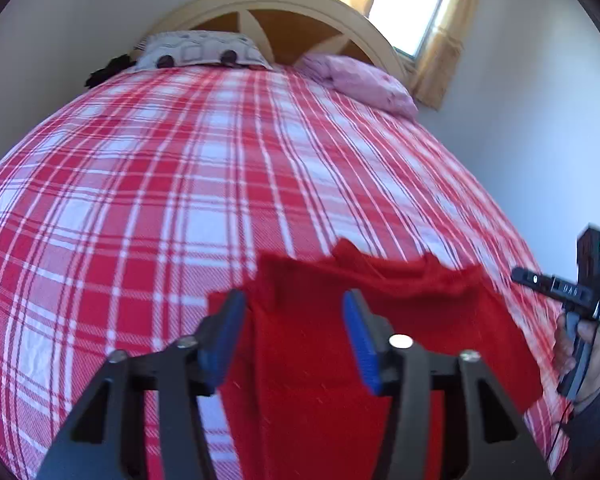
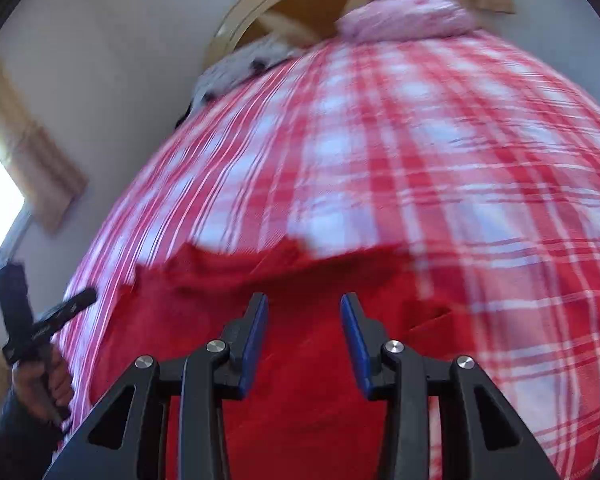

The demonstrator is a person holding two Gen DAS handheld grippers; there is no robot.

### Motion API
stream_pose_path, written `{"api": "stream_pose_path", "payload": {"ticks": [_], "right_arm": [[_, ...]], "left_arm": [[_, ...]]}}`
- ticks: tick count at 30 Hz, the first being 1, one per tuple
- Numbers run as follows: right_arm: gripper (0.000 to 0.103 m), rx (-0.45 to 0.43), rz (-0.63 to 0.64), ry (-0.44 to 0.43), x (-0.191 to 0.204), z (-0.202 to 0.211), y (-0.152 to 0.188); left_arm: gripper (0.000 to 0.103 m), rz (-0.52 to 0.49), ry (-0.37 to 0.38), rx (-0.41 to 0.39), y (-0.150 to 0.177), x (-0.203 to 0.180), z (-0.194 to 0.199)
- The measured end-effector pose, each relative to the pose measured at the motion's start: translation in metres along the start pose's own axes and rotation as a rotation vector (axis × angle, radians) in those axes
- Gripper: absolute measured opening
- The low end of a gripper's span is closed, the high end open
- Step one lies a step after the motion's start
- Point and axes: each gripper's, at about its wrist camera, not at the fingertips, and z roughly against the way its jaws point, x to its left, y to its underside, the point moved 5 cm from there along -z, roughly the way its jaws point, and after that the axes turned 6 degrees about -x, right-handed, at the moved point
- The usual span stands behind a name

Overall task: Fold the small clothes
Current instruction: 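Lay the hem onto the collar and open both grippers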

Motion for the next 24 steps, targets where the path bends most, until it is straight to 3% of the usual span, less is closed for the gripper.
{"api": "stream_pose_path", "payload": {"ticks": [4, 9, 10, 12, 15, 18, 21, 24], "right_arm": [[0.039, 0.131, 0.128, 0.015, 0.033, -0.032, 0.017], [0.039, 0.186, 0.069, 0.163, 0.004, -0.071, 0.027], [0.040, 0.174, 0.053, 0.148, 0.000, -0.073, 0.028], [0.040, 0.170, 0.043, 0.135, -0.002, -0.069, 0.029], [0.039, 0.164, 0.074, 0.192, 0.002, -0.051, 0.032], [0.039, 0.092, 0.113, 0.165, 0.018, -0.012, 0.041], [0.039, 0.064, 0.138, 0.097, 0.029, 0.025, 0.070], [0.039, 0.073, 0.161, 0.152, 0.027, 0.032, 0.095]], "left_arm": [[0.059, -0.062, -0.068, 0.047, 0.012, -0.010, -0.021], [0.059, -0.053, -0.152, 0.117, 0.025, 0.003, -0.049], [0.059, -0.056, -0.156, 0.141, 0.029, 0.004, -0.055], [0.059, -0.063, -0.162, 0.135, 0.034, 0.005, -0.057], [0.059, -0.075, -0.156, 0.126, 0.035, -0.002, -0.043], [0.064, -0.080, -0.122, 0.090, 0.038, -0.008, -0.016], [0.073, -0.111, -0.112, 0.064, 0.049, -0.016, 0.007], [0.074, -0.165, -0.130, 0.088, 0.064, -0.021, 0.009]]}}
